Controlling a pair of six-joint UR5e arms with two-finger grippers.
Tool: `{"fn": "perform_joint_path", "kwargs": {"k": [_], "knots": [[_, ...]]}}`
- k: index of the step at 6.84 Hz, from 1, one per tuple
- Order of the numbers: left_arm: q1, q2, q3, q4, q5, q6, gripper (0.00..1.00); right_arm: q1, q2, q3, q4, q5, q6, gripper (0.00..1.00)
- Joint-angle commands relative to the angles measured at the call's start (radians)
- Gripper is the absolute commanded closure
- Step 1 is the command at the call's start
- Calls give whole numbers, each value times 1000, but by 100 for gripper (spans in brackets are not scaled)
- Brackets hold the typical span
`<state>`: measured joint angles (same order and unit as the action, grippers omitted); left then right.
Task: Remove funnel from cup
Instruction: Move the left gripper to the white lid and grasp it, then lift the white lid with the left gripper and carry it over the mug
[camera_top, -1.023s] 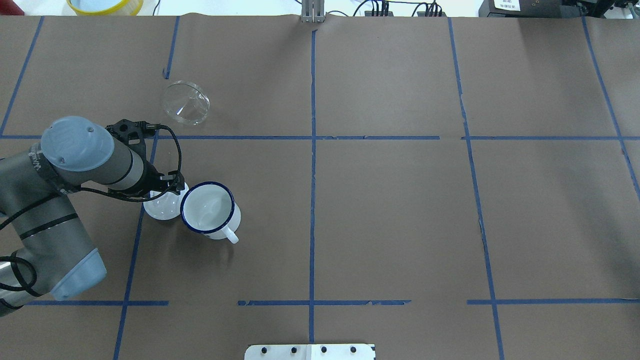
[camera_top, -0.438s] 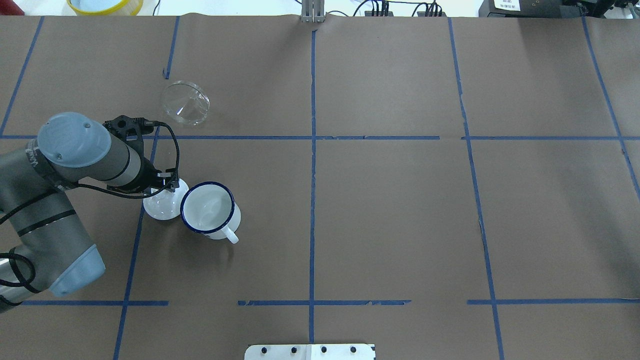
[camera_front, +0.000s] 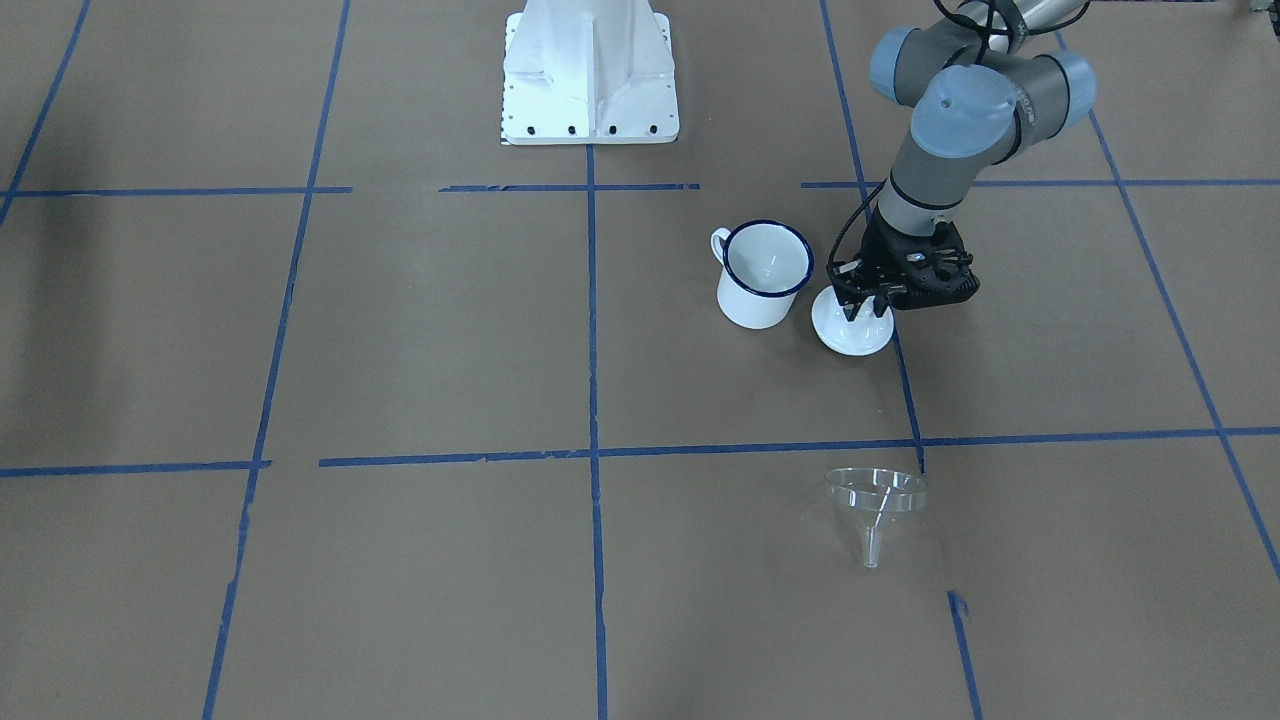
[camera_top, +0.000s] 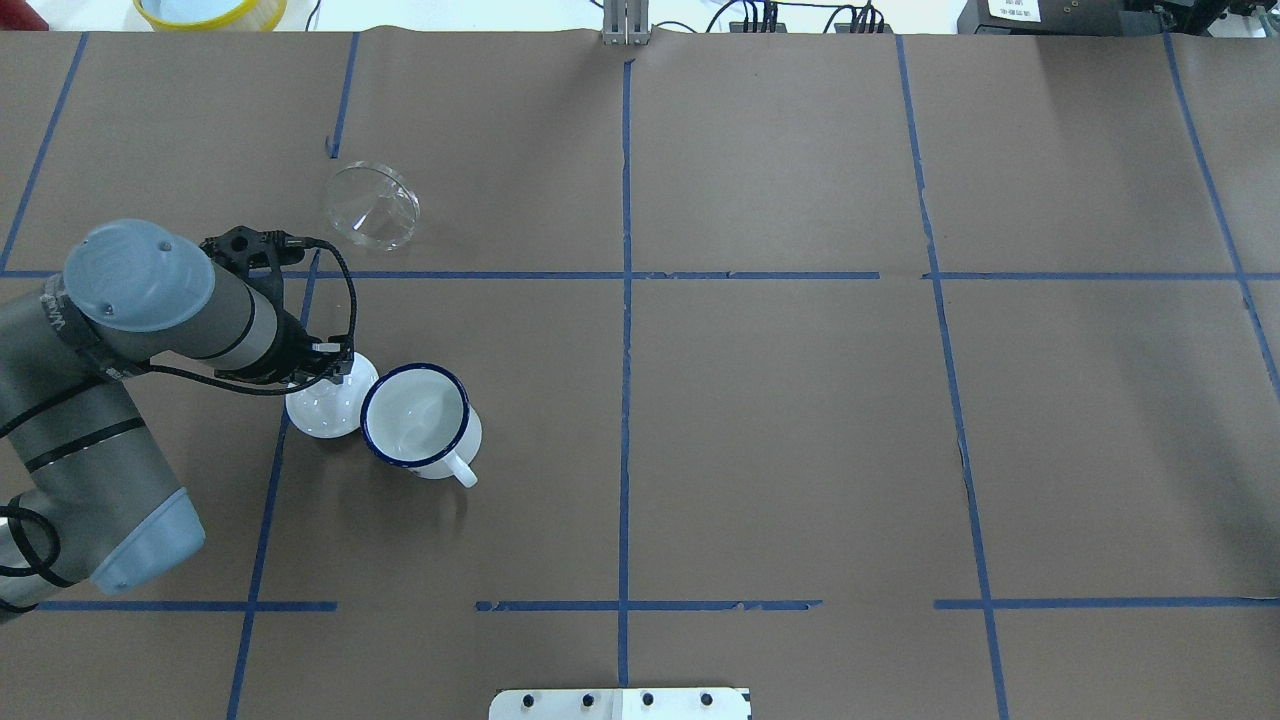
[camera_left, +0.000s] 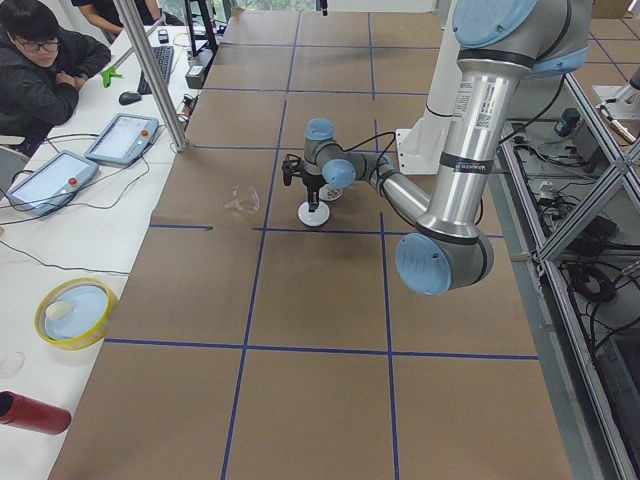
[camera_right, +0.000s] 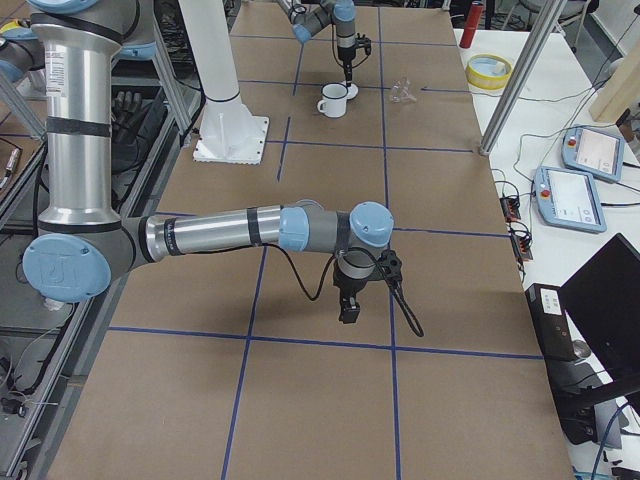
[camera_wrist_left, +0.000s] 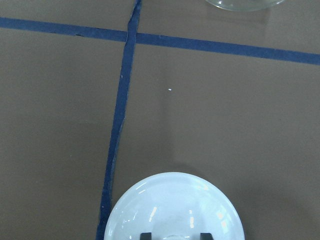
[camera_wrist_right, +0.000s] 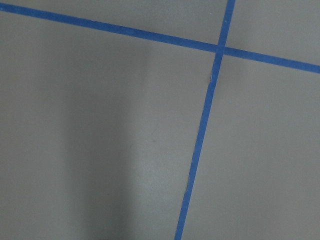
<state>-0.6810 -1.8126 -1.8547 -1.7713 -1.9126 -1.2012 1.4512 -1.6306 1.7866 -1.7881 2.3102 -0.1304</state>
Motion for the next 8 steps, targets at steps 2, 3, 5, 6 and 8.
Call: {"fn": "perform_joint_path", "kwargs": {"k": [2,3,5,6,8], "knots": [[-143,-81,-99,256,-5,149,100,0,0,0,1,0,0,0],[-179,-147,-136,392,-6,173,100,0,0,-1,1,0,0,0],[-178,-252,-158,550,-98,155,100,0,0,0,1,0,0,0],[-170,-263,-156,546,-114,73,100,0,0,0,1,0,0,0],[-51,-287,-158,527,-114,-100,100,0,0,-1,1,0,0,0]]}}
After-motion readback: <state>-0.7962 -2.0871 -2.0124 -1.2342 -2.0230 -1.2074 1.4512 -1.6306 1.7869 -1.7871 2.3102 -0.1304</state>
